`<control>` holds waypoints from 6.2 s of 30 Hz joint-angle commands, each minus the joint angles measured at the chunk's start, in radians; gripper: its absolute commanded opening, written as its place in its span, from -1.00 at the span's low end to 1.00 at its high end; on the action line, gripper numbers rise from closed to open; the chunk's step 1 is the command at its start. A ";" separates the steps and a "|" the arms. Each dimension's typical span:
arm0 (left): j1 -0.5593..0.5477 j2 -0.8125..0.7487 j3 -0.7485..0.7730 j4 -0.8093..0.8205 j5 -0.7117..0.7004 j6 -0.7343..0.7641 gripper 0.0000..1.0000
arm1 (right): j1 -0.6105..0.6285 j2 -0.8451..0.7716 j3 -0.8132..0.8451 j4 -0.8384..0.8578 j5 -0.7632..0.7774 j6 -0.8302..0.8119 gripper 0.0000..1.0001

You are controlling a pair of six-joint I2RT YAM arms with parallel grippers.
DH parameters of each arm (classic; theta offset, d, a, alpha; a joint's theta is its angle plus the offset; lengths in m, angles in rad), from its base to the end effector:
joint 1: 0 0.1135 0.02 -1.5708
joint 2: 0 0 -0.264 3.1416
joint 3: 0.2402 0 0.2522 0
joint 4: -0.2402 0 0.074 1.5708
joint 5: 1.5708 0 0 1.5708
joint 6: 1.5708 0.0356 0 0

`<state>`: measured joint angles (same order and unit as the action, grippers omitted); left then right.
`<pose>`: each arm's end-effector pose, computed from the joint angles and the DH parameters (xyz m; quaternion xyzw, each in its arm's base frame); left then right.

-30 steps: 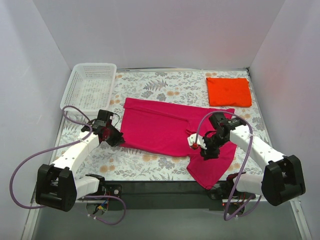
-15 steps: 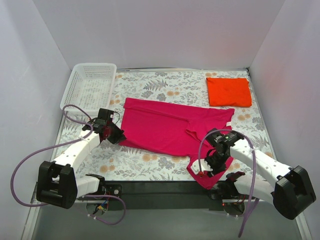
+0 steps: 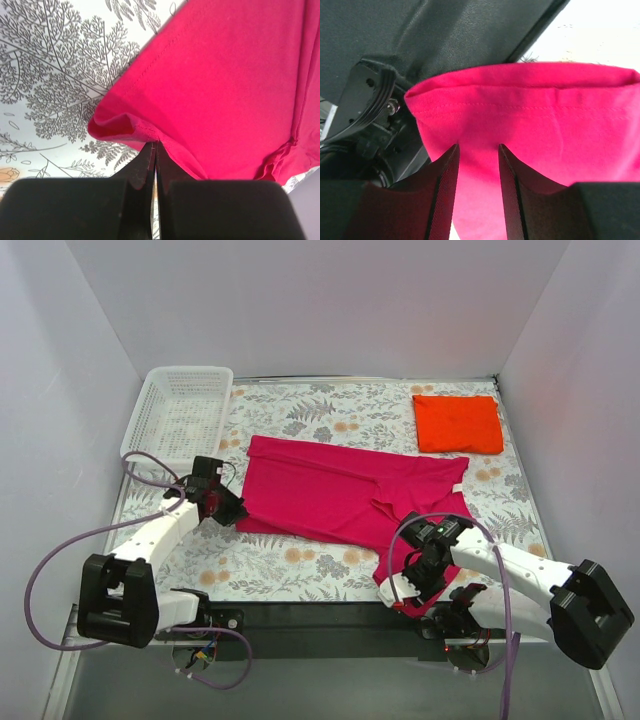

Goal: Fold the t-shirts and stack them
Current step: Fold the tshirt

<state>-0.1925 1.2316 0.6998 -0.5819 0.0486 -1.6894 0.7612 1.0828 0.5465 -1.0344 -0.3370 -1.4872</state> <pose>0.2176 -0.0442 0.1916 -0.6586 0.7172 -0.1970 0.1143 0.0914 0.1033 0.1655 -0.8891 0.4258 0.1568 0.0596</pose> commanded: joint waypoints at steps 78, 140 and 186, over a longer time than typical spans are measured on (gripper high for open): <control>0.130 0.229 0.090 0.217 0.048 0.043 -1.00 | -0.056 -0.072 -0.083 0.175 0.096 0.154 -0.27; 0.128 -0.063 -0.045 -0.047 0.189 0.108 -1.00 | -0.450 -0.388 0.727 -0.283 -0.263 0.191 -0.97; 0.025 0.094 -0.022 -0.036 0.044 -0.009 -1.00 | -0.641 -0.143 0.478 -0.105 -0.352 0.128 -0.97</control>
<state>-0.1616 1.3437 0.6609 -0.5987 0.1631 -1.6341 0.1764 0.9234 0.9802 -1.1671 -0.6155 -1.3411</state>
